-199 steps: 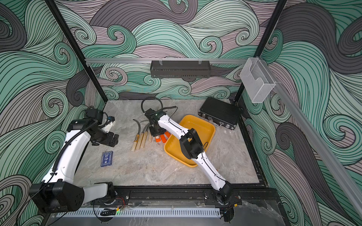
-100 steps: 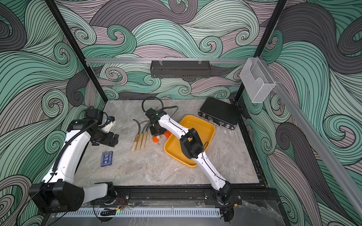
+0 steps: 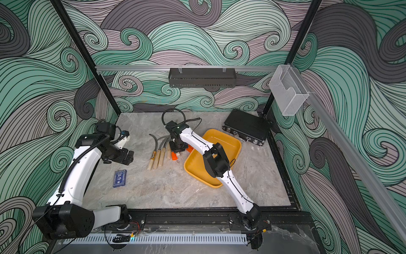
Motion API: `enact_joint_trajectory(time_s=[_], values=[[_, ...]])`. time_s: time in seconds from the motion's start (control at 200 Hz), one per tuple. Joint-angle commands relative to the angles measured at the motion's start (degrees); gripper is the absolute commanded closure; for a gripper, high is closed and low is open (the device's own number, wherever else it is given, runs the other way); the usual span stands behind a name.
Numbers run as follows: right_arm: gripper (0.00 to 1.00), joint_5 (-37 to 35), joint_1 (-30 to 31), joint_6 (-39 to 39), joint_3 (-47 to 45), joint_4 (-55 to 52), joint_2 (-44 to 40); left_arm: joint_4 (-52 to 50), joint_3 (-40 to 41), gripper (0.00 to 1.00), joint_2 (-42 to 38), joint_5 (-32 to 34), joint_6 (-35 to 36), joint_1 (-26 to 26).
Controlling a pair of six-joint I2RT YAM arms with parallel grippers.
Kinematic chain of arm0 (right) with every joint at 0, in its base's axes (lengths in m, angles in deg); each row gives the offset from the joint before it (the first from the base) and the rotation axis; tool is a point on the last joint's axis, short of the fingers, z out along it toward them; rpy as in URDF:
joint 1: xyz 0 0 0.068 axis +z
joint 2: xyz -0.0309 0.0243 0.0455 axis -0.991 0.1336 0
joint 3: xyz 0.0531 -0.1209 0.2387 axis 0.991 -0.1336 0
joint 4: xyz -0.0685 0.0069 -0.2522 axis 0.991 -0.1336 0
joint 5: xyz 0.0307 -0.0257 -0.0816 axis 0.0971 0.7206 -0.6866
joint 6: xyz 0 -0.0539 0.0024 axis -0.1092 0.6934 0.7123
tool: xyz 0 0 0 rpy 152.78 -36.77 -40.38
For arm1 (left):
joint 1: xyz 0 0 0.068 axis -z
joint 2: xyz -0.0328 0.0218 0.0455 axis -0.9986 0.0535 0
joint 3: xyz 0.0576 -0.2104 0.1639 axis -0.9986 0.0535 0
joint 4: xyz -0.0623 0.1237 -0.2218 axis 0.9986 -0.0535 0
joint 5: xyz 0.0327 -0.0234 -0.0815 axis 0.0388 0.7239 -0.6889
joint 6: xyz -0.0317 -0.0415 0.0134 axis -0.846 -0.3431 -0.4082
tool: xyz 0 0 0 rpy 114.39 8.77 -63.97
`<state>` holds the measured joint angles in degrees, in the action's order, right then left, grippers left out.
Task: Put small sickles into storage boxes
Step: Pick up the sickle at the center of the board.
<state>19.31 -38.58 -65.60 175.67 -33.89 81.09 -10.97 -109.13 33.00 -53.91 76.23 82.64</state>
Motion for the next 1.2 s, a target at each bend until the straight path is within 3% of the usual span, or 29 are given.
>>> enact_joint_trajectory(time_s=[0.0, 0.42, 1.196], values=[[0.8, 3.4, -0.7, -1.2, -0.7, -1.0, -4.4, -2.2, -2.1, 0.01, -0.1, -1.1, 0.4, 0.3], [0.85, 11.9, -2.9, -2.5, -2.6, -1.1, -6.9, -2.1, -3.6, 0.02, 0.9, -1.7, 0.2, 0.3], [0.84, 27.2, -4.6, -2.8, -2.5, -0.1, -7.0, -2.4, -4.7, 0.01, 1.2, -1.7, 0.1, 0.3]])
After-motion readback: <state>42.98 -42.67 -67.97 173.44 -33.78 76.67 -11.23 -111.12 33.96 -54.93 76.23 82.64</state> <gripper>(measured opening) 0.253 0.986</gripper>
